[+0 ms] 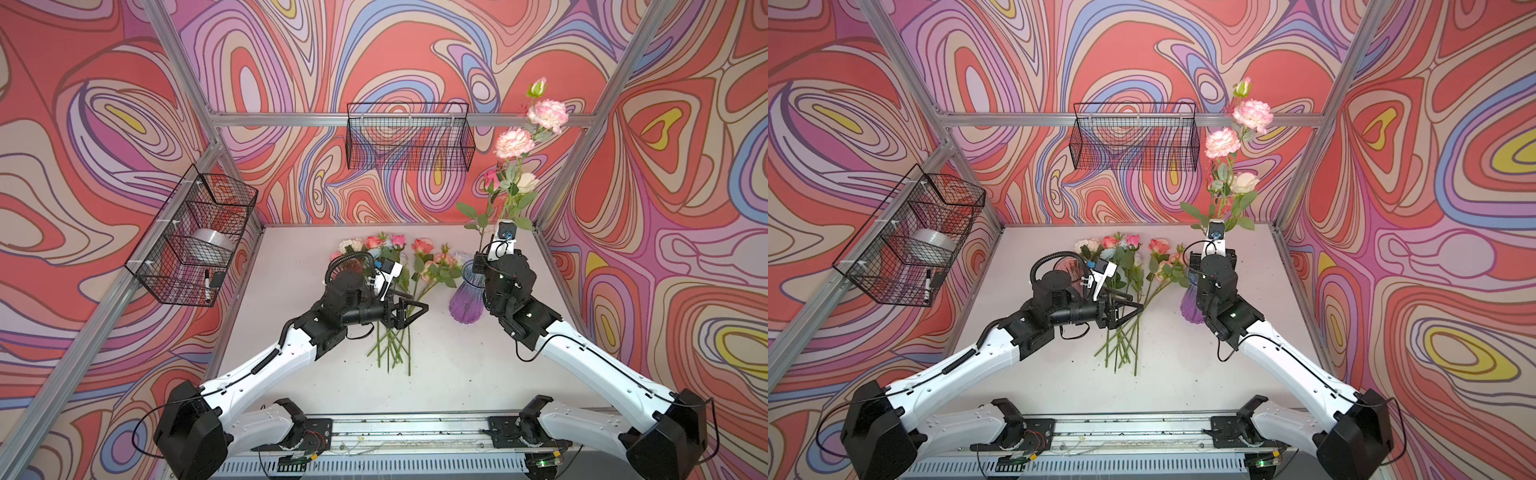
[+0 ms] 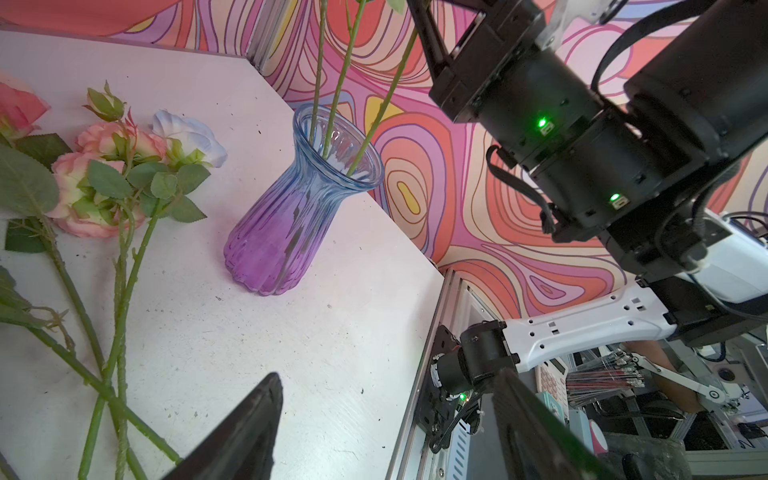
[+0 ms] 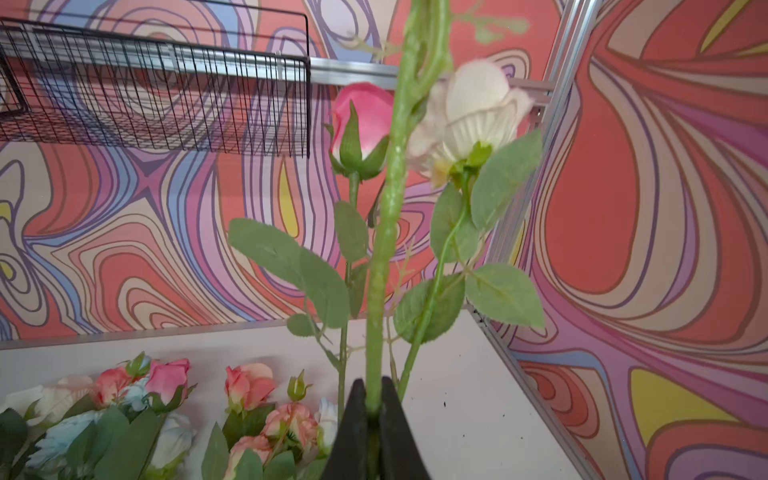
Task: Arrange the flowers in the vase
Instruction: 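Raise the pale pink rose over the purple vase and lower its stem in, then release the stem and bring the right gripper back to the bundle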
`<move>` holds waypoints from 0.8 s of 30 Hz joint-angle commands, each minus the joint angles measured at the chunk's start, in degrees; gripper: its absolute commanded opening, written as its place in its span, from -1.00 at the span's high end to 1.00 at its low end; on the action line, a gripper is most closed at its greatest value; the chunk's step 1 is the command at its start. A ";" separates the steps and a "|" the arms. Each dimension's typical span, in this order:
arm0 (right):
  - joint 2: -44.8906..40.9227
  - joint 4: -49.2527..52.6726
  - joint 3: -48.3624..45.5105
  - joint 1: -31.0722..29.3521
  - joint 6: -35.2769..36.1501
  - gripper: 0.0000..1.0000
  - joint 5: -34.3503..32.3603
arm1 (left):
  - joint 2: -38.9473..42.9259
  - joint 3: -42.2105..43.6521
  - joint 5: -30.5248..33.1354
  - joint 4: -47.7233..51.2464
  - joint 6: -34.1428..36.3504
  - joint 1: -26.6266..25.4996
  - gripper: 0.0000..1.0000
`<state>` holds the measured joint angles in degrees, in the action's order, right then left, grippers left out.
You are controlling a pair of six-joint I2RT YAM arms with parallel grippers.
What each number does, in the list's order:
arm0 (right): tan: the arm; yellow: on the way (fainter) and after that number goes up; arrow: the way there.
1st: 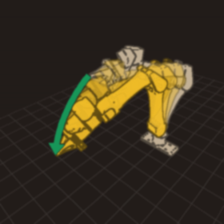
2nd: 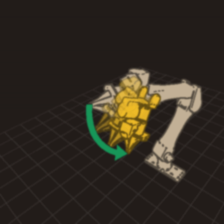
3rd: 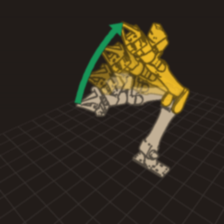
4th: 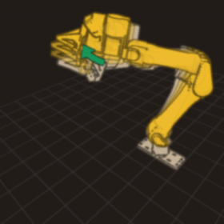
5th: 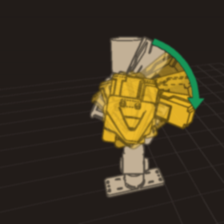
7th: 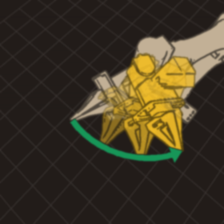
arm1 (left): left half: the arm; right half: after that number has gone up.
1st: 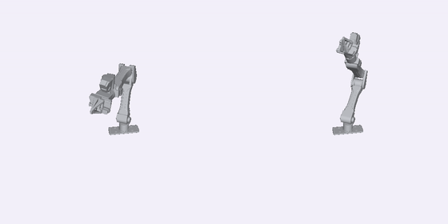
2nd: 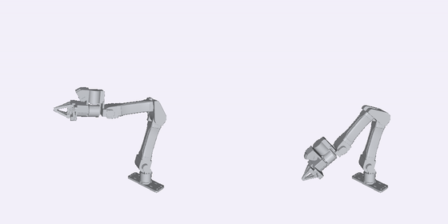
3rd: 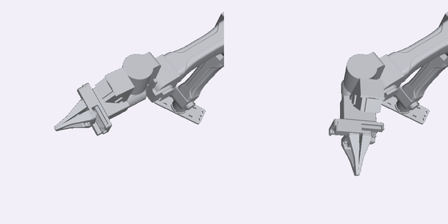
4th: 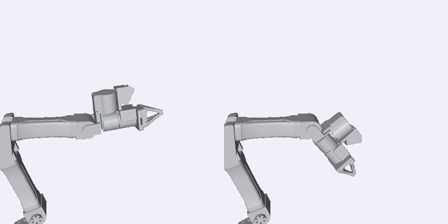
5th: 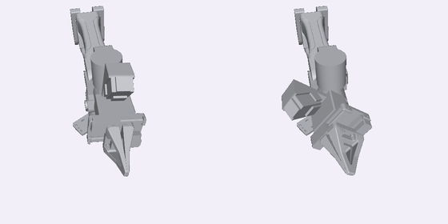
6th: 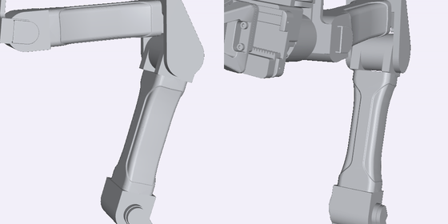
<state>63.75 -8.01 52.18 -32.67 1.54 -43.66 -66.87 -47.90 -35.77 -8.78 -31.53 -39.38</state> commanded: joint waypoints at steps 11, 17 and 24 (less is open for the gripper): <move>-2.08 9.61 -3.40 0.14 -12.25 0.72 1.65 | -0.11 -1.76 1.17 1.11 1.68 -0.09 -0.60; -2.80 12.38 -2.36 0.15 -13.47 0.62 1.92 | -0.37 -1.86 1.07 1.18 1.58 -0.18 -0.60; -5.58 16.09 -0.48 0.14 -15.53 0.47 2.88 | -0.04 -1.98 1.48 1.53 1.99 -0.18 -0.61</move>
<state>59.92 5.39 49.71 -32.67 -12.16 -41.41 -66.92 -47.92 -34.72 -8.25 -30.83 -39.40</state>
